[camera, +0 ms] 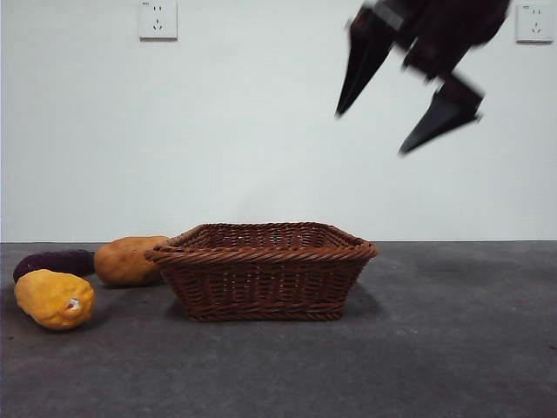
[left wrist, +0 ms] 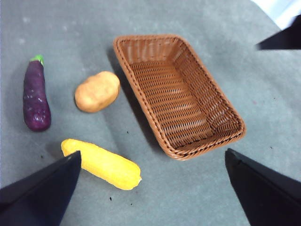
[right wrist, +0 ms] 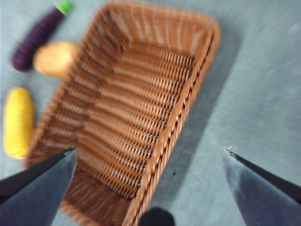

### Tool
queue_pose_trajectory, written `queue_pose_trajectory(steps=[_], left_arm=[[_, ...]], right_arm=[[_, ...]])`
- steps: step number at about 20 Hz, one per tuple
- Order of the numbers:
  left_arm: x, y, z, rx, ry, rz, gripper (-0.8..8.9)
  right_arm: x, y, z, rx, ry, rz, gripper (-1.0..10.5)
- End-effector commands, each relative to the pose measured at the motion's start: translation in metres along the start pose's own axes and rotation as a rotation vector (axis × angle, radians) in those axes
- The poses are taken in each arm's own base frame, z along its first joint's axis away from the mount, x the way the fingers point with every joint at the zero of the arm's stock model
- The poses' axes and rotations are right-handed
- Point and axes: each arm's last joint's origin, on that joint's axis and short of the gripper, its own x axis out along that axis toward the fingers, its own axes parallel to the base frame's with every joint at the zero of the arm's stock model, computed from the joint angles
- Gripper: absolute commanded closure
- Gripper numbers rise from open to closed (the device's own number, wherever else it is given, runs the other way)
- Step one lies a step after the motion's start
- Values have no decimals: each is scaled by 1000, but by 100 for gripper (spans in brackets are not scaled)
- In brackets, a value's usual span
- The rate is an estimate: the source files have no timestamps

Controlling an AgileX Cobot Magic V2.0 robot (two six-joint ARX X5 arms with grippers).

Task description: Help me put the vegetables on the table into the basket

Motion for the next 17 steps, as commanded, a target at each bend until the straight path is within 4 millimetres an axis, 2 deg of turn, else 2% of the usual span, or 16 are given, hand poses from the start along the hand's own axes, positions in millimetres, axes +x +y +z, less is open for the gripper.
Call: queue_pose_trajectory(steps=[1,6,8,11,17], left_arm=[[1,0,2,6,-2,-4,94],[7,4,3,-8,23,0,94],[10,5,3,-14,34,0,94],[13,7,4,-21,47,1,94],[17,9,5,-30,63,5,94]], right_arm=[[31,-7,3,26,63,-24,321],[84,-13,2,31,108,-58,323],[98,-15,1,36,106,-62,409],[113,-18,0,57,98,-78,428],[129,-19,-7,81,143,-87,638]])
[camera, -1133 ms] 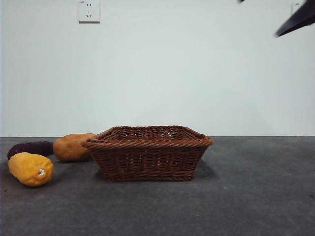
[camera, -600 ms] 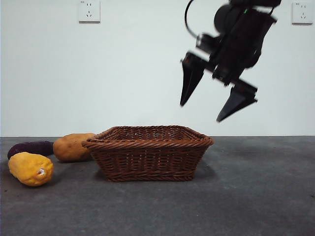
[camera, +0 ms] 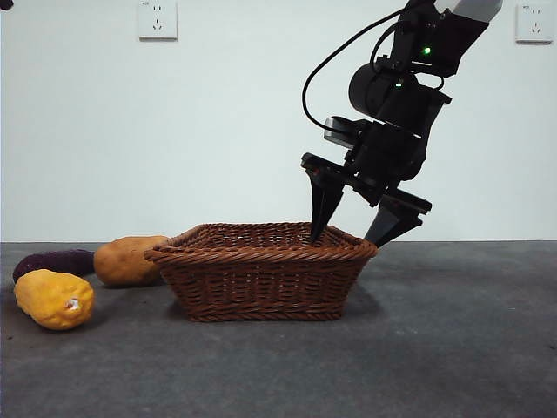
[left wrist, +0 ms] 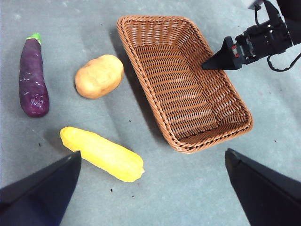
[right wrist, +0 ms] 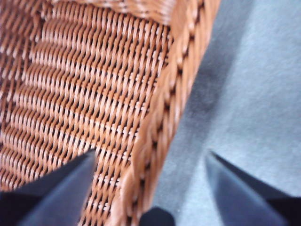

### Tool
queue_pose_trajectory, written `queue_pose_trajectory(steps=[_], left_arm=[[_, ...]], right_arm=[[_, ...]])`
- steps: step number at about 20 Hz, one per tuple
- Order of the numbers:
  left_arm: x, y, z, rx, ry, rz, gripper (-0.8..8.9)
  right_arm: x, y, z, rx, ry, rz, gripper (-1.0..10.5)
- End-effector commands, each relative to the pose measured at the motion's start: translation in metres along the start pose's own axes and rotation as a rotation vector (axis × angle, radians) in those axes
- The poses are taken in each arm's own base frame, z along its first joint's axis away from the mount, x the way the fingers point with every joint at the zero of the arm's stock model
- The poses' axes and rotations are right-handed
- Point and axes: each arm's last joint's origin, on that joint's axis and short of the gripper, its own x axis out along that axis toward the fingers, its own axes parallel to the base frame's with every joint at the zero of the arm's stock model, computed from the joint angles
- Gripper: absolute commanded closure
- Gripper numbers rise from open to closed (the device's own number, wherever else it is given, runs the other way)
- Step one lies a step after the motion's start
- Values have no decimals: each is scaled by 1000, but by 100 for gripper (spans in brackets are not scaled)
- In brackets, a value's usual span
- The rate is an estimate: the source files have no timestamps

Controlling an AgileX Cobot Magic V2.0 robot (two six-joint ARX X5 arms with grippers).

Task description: Help me put the vegetables on the table into the basket

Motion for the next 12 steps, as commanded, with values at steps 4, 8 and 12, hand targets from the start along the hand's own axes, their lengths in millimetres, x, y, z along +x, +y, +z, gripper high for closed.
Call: queue_pose_trajectory(steps=[4,8,12], left_arm=[[1,0,1,7,-4,1,94],[1,0,1,7,-4,1,94],[3,2,2,2,4,37,94]], right_arm=[[21,6,-6,24,55,5,755],[24,6,-6,18,50,-15,955],[20,7,-5,16,42,-14,958]])
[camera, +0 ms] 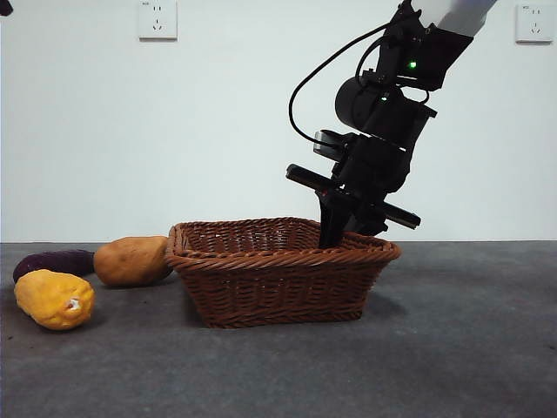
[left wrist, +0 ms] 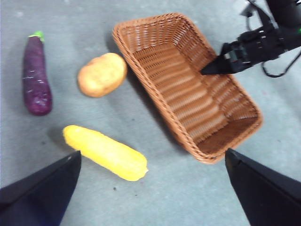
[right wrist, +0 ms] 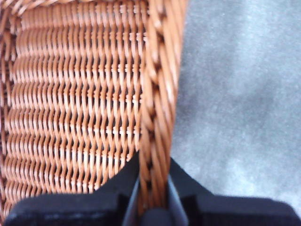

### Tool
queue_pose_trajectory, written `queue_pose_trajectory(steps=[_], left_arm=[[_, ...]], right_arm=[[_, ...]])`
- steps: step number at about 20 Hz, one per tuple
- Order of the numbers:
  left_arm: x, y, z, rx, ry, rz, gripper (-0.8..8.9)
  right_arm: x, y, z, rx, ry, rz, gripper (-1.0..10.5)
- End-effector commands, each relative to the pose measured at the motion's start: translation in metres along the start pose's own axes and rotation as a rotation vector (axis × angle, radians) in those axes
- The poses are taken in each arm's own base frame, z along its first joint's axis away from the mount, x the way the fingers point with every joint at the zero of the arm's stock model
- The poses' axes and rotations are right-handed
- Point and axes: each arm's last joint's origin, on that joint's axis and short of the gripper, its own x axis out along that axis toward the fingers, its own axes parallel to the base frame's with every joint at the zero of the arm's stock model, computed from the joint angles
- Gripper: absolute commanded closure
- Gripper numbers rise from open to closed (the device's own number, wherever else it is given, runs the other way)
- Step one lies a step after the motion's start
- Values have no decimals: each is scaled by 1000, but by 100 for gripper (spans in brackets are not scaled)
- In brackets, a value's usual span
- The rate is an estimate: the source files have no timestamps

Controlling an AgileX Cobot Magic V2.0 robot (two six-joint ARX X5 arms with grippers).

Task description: Help me put the vegetables on the table into the basket

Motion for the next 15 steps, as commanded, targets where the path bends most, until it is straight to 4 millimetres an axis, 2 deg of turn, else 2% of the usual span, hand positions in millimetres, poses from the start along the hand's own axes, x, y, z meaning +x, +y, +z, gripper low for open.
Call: queue_pose_trajectory(steps=[1,2,4,7,11,13,15], left_arm=[[3,2,2,-4,7,13,94],[5,3,2,-23,14,18,94],[10,5,3,-47,33,31,94],[23,12,6,-131,80,41,95],[56,22,11,-252,154,110,95],[82,25,11,-314,218,145,95],[107,27,9,-360,274,188,95]], right_arm=[[-3,1,0,-33,-4,-15,958],[-14,4,3,-41,-32,-12,958],[-49,15,9,-61,-113,-1,958],[-121,30,8,-121,-252,-4,958],[-211,50,-16,-229,-410,-52,958],[-249,57,-32,-253,-490,-53,958],[-274,62,-46,-267,-536,-49,958]])
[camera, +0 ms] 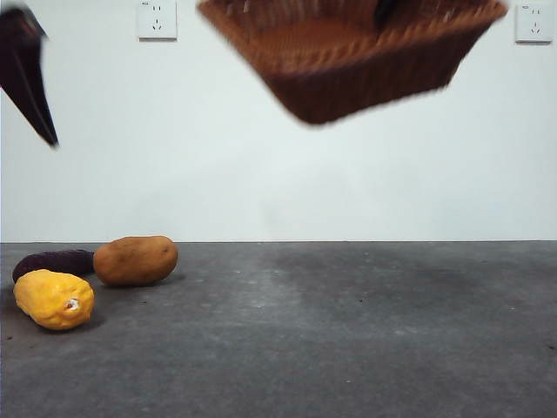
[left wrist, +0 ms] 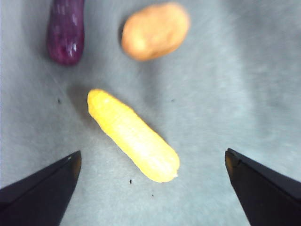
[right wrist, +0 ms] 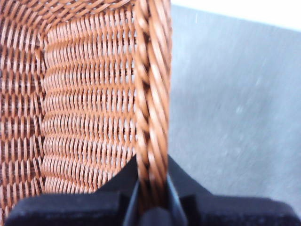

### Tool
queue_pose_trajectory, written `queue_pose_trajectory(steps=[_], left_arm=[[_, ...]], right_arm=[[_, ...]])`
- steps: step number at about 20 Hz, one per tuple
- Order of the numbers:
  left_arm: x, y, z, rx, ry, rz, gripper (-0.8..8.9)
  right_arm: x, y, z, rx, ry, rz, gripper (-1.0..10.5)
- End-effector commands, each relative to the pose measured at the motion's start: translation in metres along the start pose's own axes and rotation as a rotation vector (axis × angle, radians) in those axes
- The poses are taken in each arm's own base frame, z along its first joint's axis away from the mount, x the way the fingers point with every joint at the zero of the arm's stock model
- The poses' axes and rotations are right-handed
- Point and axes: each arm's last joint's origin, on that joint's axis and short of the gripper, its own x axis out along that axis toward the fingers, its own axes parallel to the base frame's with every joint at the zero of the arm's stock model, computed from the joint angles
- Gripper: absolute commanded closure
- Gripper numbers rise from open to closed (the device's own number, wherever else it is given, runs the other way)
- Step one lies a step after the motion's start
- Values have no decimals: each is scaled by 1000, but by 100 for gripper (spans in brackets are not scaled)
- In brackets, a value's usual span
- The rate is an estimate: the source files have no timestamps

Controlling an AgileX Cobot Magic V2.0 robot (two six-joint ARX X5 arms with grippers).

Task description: Help me put the vegetables on the table into the basket

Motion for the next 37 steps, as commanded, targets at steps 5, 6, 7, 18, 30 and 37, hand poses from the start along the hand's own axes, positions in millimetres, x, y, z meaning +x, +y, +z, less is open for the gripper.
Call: queue_pose_trajectory(steps=[5,6,7,18,30,37], left_arm=[[67,-8,2,-185,150,94,95],[73,-9,3,-195,169,100,95],[80,-12,5,-197,184,109,95],[110,-29,18,-187,317,348,95],[132,-27,12,-209,363,383,518],[131,-36,10,-78,364,339,821]], right_arm=[[-55,10,-6,-46,-43,6,958],[-58,10,-7,-47,-38,6,958],[-62,11,-9,-49,-32,6,958],[-73,13,-16,-90,2,18,958],[-72,13,-16,-90,7,29,958],[-72,13,-16,-89,11,29,958]])
